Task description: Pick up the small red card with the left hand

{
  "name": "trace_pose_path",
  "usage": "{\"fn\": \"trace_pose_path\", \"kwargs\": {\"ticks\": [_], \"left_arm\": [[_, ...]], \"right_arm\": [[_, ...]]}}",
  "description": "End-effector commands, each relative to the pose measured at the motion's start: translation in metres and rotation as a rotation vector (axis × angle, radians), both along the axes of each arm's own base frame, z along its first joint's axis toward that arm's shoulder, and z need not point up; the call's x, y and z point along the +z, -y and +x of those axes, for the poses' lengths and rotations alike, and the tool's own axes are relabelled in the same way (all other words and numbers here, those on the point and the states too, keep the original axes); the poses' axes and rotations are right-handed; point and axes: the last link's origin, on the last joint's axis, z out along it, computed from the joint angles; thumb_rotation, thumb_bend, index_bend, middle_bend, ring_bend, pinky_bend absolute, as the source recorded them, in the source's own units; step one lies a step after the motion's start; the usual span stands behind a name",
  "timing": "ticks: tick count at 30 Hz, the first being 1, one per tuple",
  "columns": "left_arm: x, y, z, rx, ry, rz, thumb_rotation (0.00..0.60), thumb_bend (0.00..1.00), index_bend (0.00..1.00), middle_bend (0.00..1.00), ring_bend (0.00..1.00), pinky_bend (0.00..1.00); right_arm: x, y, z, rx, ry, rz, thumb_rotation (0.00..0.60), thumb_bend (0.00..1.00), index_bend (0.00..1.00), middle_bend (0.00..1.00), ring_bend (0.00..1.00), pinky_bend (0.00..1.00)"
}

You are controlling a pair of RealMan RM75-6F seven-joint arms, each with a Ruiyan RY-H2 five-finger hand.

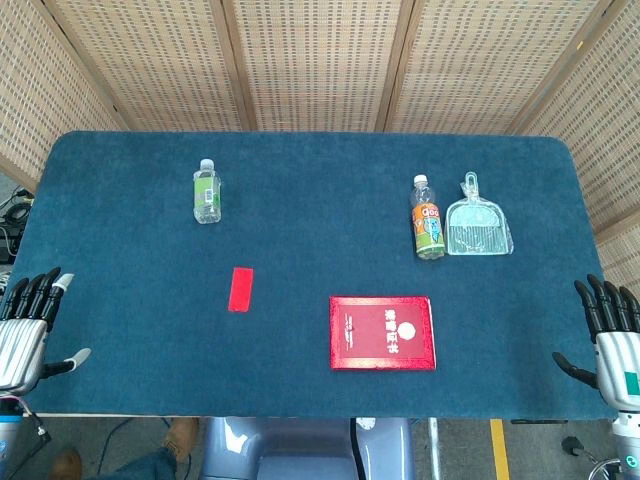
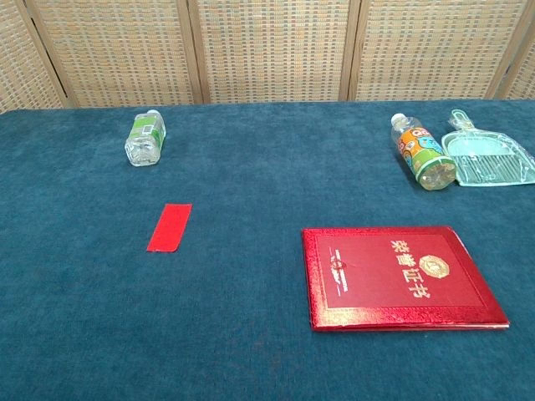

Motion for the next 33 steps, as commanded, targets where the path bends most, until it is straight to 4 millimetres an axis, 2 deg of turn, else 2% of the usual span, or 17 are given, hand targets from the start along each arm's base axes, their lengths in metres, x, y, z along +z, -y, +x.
{"fn": "trace_pose_path", "kwargs": {"ticks": [1,10,13,16,17,19,21,23,24,28,33], "left_arm": [[0.0,-0.001,-0.001,0.003,0.0,0.0,0.6,0.0,0.0,0.0,0.0,0.0],[-0.01,-0.005,-0.003,0.022,-0.006,-0.042,0.6,0.0,0.0,0.0,0.0,0.0],[-0.021,-0.019,0.003,0.015,0.004,-0.086,0.6,0.0,0.0,0.0,0.0,0.0],[-0.043,-0.048,0.014,-0.031,-0.011,-0.149,0.6,0.0,0.01,0.0,0.0,0.0],[-0.056,-0.061,0.021,-0.058,0.009,-0.191,0.6,0.0,0.02,0.0,0.0,0.0],[-0.076,-0.08,0.03,-0.085,0.048,-0.261,0.6,0.0,0.08,0.0,0.0,0.0],[-0.1,-0.105,0.041,-0.113,0.068,-0.353,0.6,0.0,0.19,0.0,0.0,0.0],[-0.11,-0.119,0.046,-0.13,0.055,-0.368,0.6,0.0,0.27,0.0,0.0,0.0],[-0.121,-0.131,0.053,-0.154,0.047,-0.38,0.6,0.0,0.31,0.0,0.0,0.0],[-0.155,-0.155,0.066,-0.183,0.03,-0.426,0.6,0.0,0.36,0.0,0.0,0.0],[-0.175,-0.161,0.072,-0.192,0.047,-0.45,0.6,0.02,0.37,0.0,0.0,0.0]], "right_arm": [[0.0,0.0,0.001,0.004,0.001,-0.002,0.6,0.0,0.0,0.0,0.0,0.0],[0.001,-0.002,0.003,0.01,0.007,-0.003,0.6,0.0,0.0,0.0,0.0,0.0],[0.0,-0.001,0.002,0.007,0.004,-0.003,0.6,0.0,0.0,0.0,0.0,0.0],[0.0,0.001,0.0,-0.001,0.004,-0.002,0.6,0.0,0.0,0.0,0.0,0.0],[0.0,0.002,-0.001,-0.005,0.007,-0.004,0.6,0.0,0.0,0.0,0.0,0.0],[0.001,0.004,-0.002,-0.014,0.011,-0.007,0.6,0.0,0.0,0.0,0.0,0.0],[0.002,0.006,-0.003,-0.024,0.015,-0.011,0.6,0.0,0.0,0.0,0.0,0.0],[0.002,0.007,-0.004,-0.029,0.015,-0.011,0.6,0.0,0.0,0.0,0.0,0.0],[0.002,0.008,-0.006,-0.038,0.014,-0.013,0.6,0.0,0.0,0.0,0.0,0.0],[0.003,0.011,-0.012,-0.064,0.019,-0.015,0.6,0.0,0.01,0.0,0.0,0.0],[0.005,0.013,-0.017,-0.085,0.033,-0.013,0.6,0.0,0.01,0.0,0.0,0.0]]}}
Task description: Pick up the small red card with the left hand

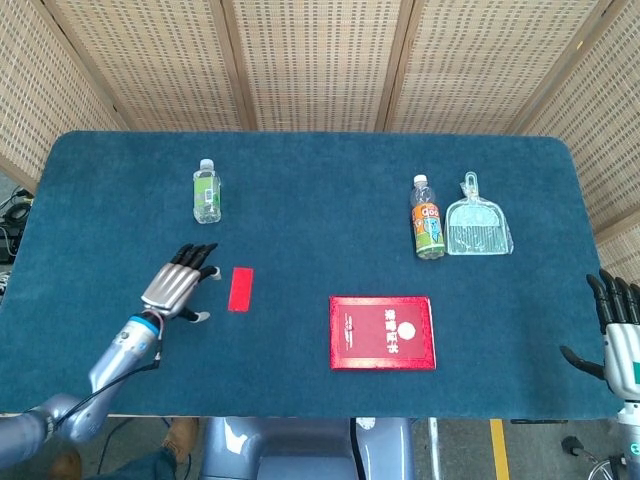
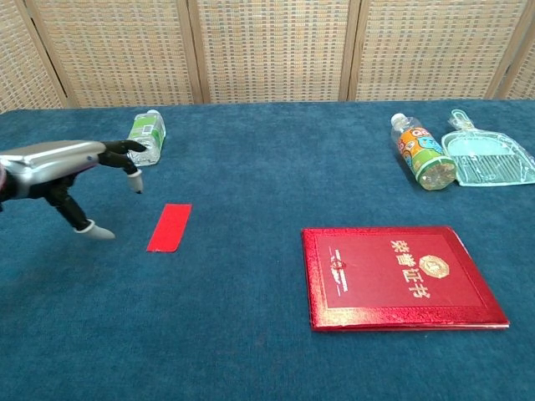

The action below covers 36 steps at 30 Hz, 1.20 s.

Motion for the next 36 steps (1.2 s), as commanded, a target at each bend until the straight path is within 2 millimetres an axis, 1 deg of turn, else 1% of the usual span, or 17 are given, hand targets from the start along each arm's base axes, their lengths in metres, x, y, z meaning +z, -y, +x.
{"fn": "trace_pose_path", "kwargs": {"ticks": [1,6,11,17,21,25,36], "left_arm": [[-0.017,-0.008,0.011,-0.01,0.024,-0.024,0.6,0.03,0.37,0.0,0.0,0.0],[-0.032,-0.006,0.017,-0.021,0.058,-0.052,0.6,0.04,0.44,0.0,0.0,0.0],[-0.038,-0.003,0.017,-0.048,0.067,-0.054,0.6,0.07,0.47,0.0,0.0,0.0],[-0.041,-0.002,0.016,-0.058,0.064,-0.044,0.6,0.09,0.47,0.0,0.0,0.0],[-0.046,-0.002,0.013,-0.064,0.049,-0.044,0.6,0.14,0.5,0.0,0.0,0.0],[-0.047,-0.004,0.012,-0.066,0.048,-0.034,0.6,0.2,0.5,0.0,0.0,0.0],[-0.053,-0.009,0.005,-0.053,0.042,-0.011,0.6,0.19,0.5,0.0,0.0,0.0]], "right_arm": [[0.002,0.001,-0.002,-0.007,0.002,-0.003,0.6,0.0,0.01,0.0,0.0,0.0],[0.004,-0.001,-0.004,-0.011,0.006,-0.009,0.6,0.0,0.02,0.0,0.0,0.0],[0.004,-0.001,-0.005,-0.016,0.008,-0.008,0.6,0.0,0.02,0.0,0.0,0.0],[0.004,-0.002,-0.005,-0.011,0.012,-0.007,0.6,0.0,0.03,0.0,0.0,0.0],[0.004,-0.002,-0.005,-0.011,0.013,-0.005,0.6,0.0,0.04,0.0,0.0,0.0],[0.004,-0.001,-0.005,-0.012,0.013,-0.003,0.6,0.0,0.04,0.0,0.0,0.0],[0.003,-0.001,-0.005,-0.013,0.015,0.002,0.6,0.0,0.04,0.0,0.0,0.0]]}}
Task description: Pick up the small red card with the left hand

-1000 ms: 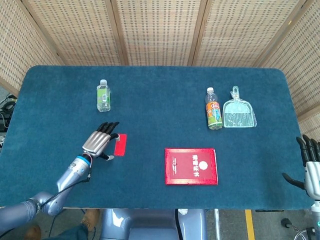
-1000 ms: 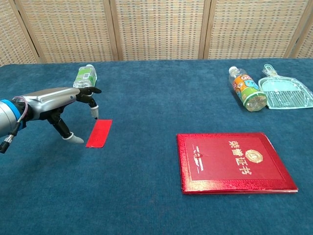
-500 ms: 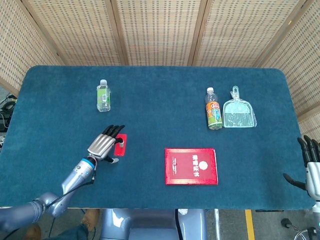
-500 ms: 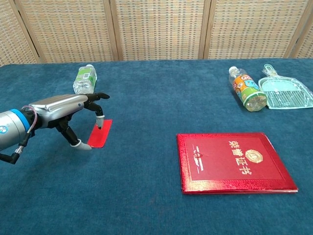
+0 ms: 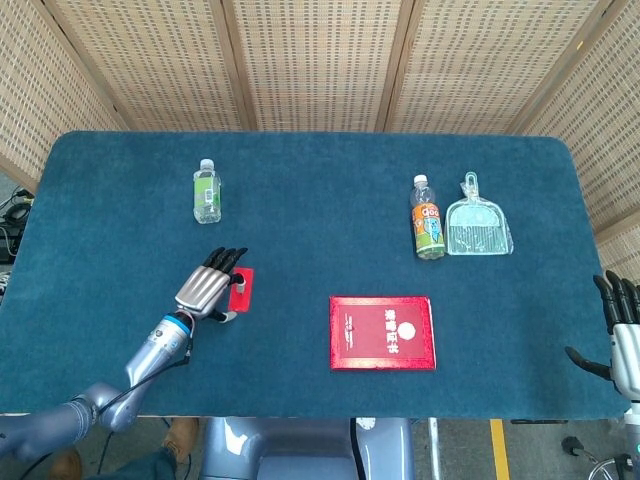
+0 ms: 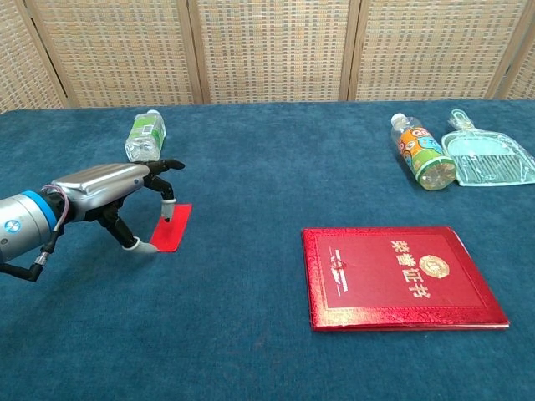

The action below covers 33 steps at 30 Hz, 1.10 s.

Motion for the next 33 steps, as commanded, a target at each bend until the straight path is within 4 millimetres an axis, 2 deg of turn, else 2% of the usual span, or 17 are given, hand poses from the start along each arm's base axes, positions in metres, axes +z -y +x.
{"fn": "trace_pose_path", "kwargs": {"ticks": [1,22,26,33], "left_arm": [[-0.003,-0.001,-0.002,0.005,0.003,0.0,0.6,0.19,0.5,0.0,0.0,0.0],[-0.013,-0.004,-0.002,0.03,0.017,-0.014,0.6,0.21,0.5,0.0,0.0,0.0],[-0.014,-0.009,0.0,0.037,0.017,-0.003,0.6,0.26,0.5,0.0,0.0,0.0],[-0.006,-0.029,0.014,0.039,0.034,0.036,0.6,0.26,0.5,0.0,0.0,0.0]], "right_arm": [[0.0,0.0,0.0,-0.001,0.0,0.0,0.6,0.0,0.04,0.0,0.0,0.0],[0.001,0.001,-0.001,-0.003,0.003,0.0,0.6,0.0,0.04,0.0,0.0,0.0],[0.001,0.001,-0.001,-0.003,0.005,0.001,0.6,0.0,0.04,0.0,0.0,0.0],[0.001,0.001,-0.002,-0.006,0.008,0.001,0.6,0.0,0.04,0.0,0.0,0.0]]}}
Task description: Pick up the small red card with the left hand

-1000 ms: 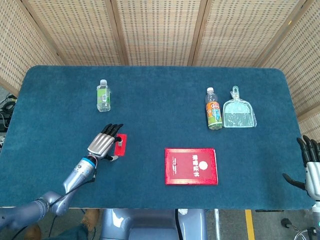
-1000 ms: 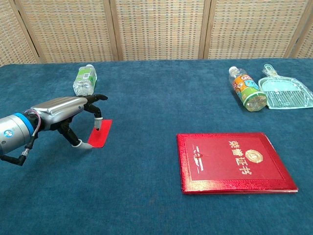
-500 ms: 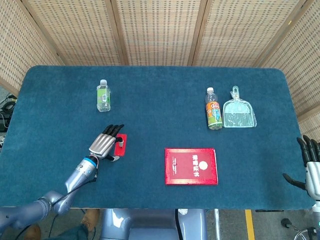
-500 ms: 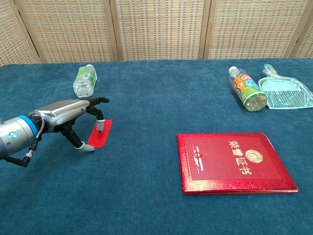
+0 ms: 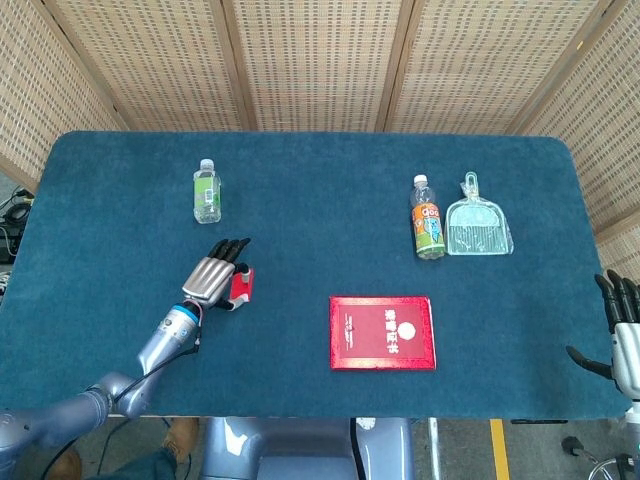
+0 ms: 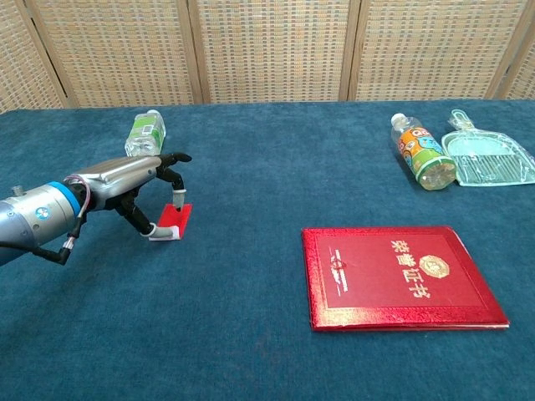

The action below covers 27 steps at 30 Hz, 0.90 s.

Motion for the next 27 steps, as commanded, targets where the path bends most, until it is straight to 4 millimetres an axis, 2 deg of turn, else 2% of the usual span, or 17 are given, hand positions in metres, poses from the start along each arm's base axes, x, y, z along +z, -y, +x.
{"fn": "trace_pose_path", "kwargs": {"ticks": [1,7,12,20,27], "left_arm": [[0.005,-0.005,0.005,-0.001,0.01,0.02,0.6,0.26,0.5,0.0,0.0,0.0],[0.023,-0.002,0.003,-0.002,0.021,0.024,0.6,0.26,0.5,0.0,0.0,0.0],[0.027,0.011,-0.004,0.011,-0.008,-0.029,0.6,0.26,0.5,0.0,0.0,0.0],[0.017,0.025,-0.013,0.048,-0.028,-0.09,0.6,0.26,0.51,0.0,0.0,0.0],[0.003,0.024,-0.008,0.061,-0.021,-0.107,0.6,0.26,0.51,0.0,0.0,0.0]], "right_arm": [[0.0,0.0,0.0,0.0,-0.001,0.0,0.6,0.0,0.04,0.0,0.0,0.0],[-0.001,0.0,0.0,-0.002,-0.002,0.005,0.6,0.0,0.04,0.0,0.0,0.0],[-0.002,0.0,0.001,0.002,-0.003,0.006,0.6,0.0,0.05,0.0,0.0,0.0],[-0.002,-0.001,0.002,0.004,-0.004,0.008,0.6,0.0,0.05,0.0,0.0,0.0],[-0.001,0.0,0.0,-0.002,0.0,0.006,0.6,0.0,0.05,0.0,0.0,0.0]]}}
